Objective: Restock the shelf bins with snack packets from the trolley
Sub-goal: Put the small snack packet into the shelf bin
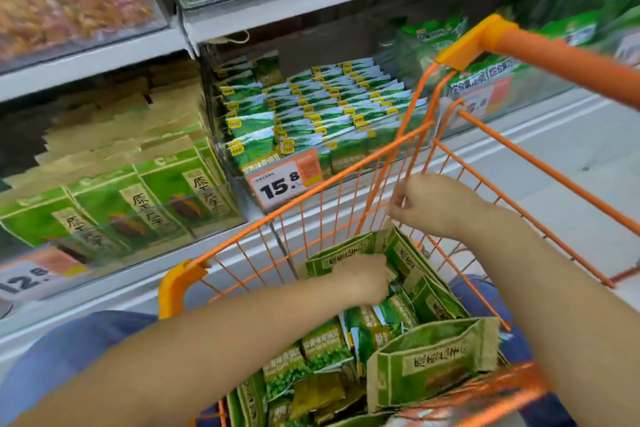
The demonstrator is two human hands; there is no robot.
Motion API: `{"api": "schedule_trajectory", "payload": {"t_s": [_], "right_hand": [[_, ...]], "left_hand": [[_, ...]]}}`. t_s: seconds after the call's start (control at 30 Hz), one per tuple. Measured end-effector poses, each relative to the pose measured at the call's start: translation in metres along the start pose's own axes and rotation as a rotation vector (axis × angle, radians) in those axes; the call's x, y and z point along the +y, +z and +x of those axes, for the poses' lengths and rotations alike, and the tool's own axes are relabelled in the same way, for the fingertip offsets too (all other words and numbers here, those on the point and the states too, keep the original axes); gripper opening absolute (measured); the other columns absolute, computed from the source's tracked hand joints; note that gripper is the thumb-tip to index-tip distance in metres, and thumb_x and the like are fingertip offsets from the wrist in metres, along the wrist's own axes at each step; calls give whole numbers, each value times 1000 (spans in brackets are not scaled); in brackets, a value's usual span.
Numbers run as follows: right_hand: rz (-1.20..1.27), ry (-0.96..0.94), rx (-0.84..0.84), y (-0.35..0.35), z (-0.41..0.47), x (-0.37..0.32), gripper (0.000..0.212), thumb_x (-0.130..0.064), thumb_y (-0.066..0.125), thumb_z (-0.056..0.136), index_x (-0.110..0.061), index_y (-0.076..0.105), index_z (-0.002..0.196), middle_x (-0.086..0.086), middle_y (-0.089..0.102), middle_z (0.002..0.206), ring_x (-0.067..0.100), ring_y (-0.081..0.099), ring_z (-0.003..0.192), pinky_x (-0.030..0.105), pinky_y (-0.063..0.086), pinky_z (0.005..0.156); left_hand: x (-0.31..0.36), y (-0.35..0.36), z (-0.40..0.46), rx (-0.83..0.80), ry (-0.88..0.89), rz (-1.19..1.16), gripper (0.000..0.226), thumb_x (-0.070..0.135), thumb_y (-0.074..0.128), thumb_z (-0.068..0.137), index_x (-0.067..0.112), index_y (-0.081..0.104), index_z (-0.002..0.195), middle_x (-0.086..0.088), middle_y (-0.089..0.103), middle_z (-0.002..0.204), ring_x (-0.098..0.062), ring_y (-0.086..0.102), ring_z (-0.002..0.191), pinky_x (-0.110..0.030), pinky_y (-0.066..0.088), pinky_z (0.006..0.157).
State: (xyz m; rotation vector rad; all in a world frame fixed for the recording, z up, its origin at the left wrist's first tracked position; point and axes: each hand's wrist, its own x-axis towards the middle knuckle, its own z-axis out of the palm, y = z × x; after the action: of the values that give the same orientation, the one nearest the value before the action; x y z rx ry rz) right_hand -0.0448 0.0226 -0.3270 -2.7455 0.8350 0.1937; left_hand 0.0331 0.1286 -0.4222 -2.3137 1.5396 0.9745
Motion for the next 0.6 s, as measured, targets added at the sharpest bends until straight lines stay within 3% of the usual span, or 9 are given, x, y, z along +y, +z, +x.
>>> {"api": "schedule_trajectory", "payload": {"t_s": [0.03, 0.1, 0.23, 0.33, 0.43, 0.53, 0.6], "right_hand": [[4, 2, -5, 1, 0, 0, 29, -39, 49, 97, -15, 66, 99, 9, 66, 99, 27, 58, 95, 39, 50, 81], [30, -5, -15, 2, 2, -1, 27, -38, 49, 97, -16, 65, 98, 8, 65, 103, 27, 58, 96, 38, 50, 83], [101, -7, -16, -3, 3, -2, 24, -37, 49, 97, -18, 63, 95, 8, 66, 102, 26, 58, 95, 33, 47, 77], [97, -13, 13, -6, -1, -2, 28, -37, 49, 97, -16, 67, 97, 8, 67, 100, 26, 59, 93, 32, 47, 74], [126, -73, 168, -14, -5, -4, 38, -41, 43, 99, -13, 68, 93, 8, 69, 90, 25, 61, 83, 33, 47, 68], [520, -97, 300, -30, -9, -9, 50, -47, 36, 100, -13, 68, 82, 6, 71, 75, 20, 66, 70, 41, 53, 73], [911, -54, 214, -36, -13, -17, 49, -50, 37, 98, -15, 68, 83, 4, 72, 75, 19, 70, 68, 41, 58, 74]], "left_hand": [[-1, 4, 5, 29, -23, -81, 52, 11, 42, 97, 13, 30, 148, -14, 58, 123, -26, 62, 88, -33, 51, 61], [-3, 12, 5, 148, -59, -301, 45, 14, 45, 98, 19, 43, 143, -10, 55, 135, -27, 65, 92, -32, 54, 73], [-9, 13, -11, 359, -73, -601, 21, 23, 61, 94, 17, 72, 111, 1, 67, 120, -14, 64, 101, -28, 47, 97], [-17, -7, -35, 321, -10, -799, 15, 22, 70, 88, 16, 76, 99, 5, 72, 103, -13, 68, 90, -31, 55, 88], [-21, -41, -79, 376, 168, -867, 11, 15, 73, 84, 21, 77, 92, 15, 73, 89, 0, 67, 81, -12, 51, 71], [-24, -69, -127, 690, 343, -914, 16, 9, 73, 81, 24, 76, 83, 10, 74, 81, -3, 67, 78, -15, 50, 70], [-28, -76, -140, 859, 425, -993, 21, 6, 71, 81, 26, 76, 84, 11, 74, 83, -5, 68, 81, -21, 54, 74]]}}
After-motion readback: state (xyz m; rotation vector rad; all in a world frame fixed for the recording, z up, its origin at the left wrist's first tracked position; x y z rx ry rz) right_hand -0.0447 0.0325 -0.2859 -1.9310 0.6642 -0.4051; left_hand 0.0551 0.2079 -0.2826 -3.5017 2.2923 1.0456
